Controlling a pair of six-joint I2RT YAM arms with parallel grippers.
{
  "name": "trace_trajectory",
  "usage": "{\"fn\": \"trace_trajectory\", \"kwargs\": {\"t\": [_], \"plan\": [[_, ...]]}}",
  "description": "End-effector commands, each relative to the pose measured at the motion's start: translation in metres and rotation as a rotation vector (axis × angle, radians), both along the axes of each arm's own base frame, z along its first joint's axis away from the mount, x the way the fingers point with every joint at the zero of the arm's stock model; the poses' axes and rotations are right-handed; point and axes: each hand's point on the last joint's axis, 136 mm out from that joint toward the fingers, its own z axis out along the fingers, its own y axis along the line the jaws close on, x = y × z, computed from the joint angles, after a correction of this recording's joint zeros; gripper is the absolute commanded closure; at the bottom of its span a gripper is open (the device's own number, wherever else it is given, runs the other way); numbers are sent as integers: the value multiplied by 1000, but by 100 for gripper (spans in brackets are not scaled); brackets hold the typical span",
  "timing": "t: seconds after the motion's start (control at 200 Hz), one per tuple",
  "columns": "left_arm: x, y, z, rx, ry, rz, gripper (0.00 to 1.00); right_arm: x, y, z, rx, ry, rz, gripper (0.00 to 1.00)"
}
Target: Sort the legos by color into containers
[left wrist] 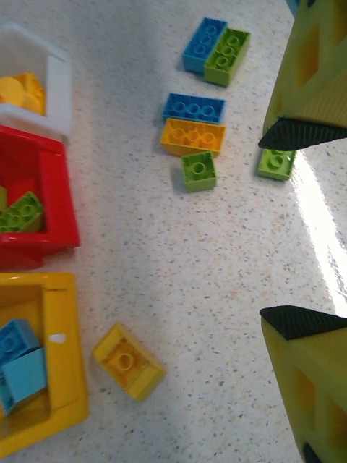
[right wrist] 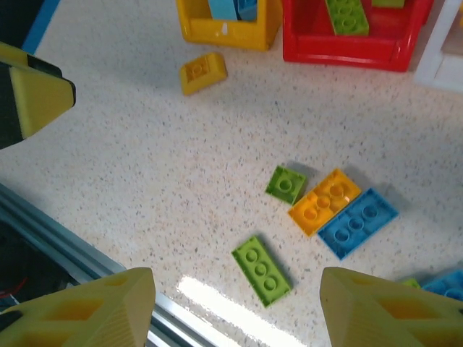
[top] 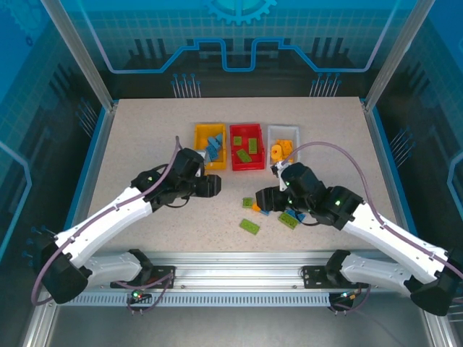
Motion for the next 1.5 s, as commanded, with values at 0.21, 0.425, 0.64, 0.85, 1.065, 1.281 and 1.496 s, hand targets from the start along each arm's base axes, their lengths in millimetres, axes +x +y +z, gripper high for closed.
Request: {"fn": "trace_trajectory", "kwargs": {"t": [0.21, 0.425, 0.64, 0.85, 1.065, 1.281, 1.496], "plan": [[-25, -57, -41, 112, 32, -221, 36, -10, -53, -11, -144, 16, -239, 36], [-55, -88, -78, 149, 146, -210, 32, -20, -72, -2, -134, 0, -269, 33], [-79, -104, -104, 67, 365, 120, 30, -27, -67, 7, -101, -23, -189, 31], [-84, -102, -109, 46, 535, 496, 30, -30, -71, 22, -79, -67, -159, 29], [-92, -120, -115, -45, 694, 720, 28, -32, -76, 30, -67, -90, -164, 29], [-87, -126, -127, -114, 760, 884, 25, -34, -84, 33, -58, -103, -184, 28], [-79, -139, -139, -137, 814, 952, 25, -35, -88, 34, -57, -112, -193, 27]]}}
